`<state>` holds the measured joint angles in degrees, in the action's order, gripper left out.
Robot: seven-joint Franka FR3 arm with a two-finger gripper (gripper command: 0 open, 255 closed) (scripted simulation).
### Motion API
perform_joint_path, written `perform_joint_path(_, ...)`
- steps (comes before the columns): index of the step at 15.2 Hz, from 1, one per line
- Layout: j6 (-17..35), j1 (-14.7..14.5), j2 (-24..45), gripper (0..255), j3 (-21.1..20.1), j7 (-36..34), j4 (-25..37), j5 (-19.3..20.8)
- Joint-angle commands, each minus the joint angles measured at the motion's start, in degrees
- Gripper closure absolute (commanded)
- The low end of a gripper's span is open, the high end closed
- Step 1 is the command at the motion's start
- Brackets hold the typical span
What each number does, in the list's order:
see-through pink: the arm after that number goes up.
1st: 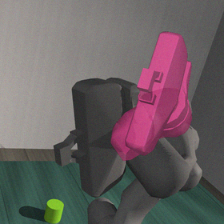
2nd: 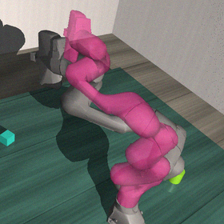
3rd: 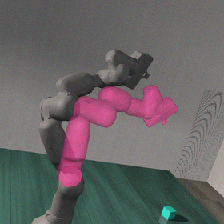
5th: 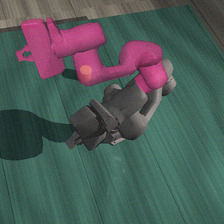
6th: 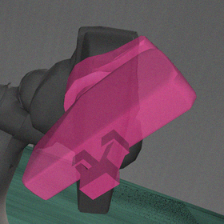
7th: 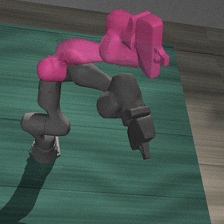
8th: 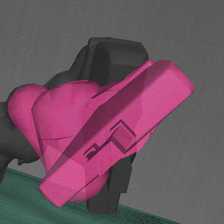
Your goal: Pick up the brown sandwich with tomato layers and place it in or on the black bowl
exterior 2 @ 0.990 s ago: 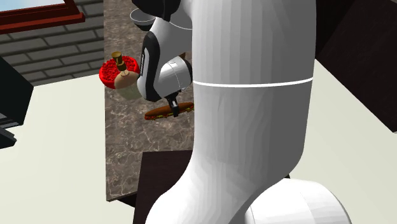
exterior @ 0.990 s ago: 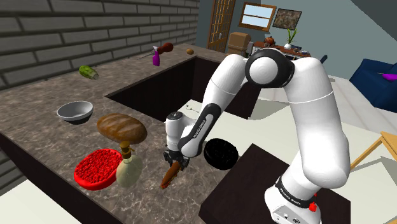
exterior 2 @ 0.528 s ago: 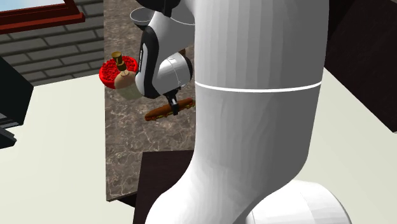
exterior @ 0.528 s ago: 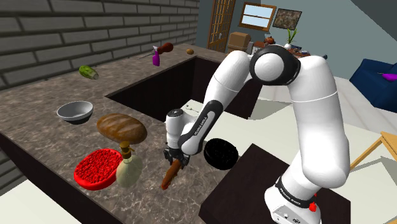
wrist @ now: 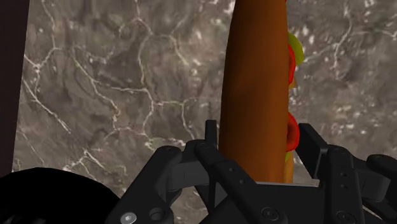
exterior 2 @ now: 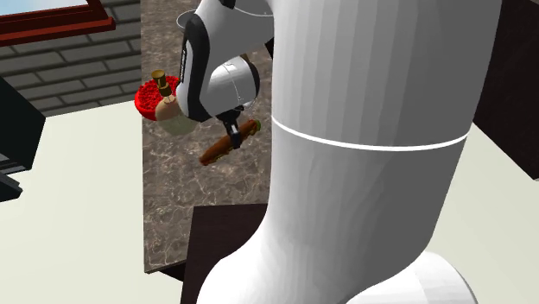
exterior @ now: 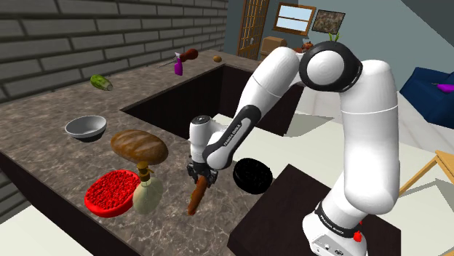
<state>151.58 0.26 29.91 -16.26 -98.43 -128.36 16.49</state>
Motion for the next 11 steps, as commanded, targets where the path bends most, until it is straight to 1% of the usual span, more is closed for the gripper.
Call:
perform_joint_path(1,-1.2,0.7,-1.6,255,-0.7,0.6,-0.4,-0.8)
perform_joint_path(11,-7.0,3.0,-9.0,255,-3.9,3.5,-1.7,-4.9)
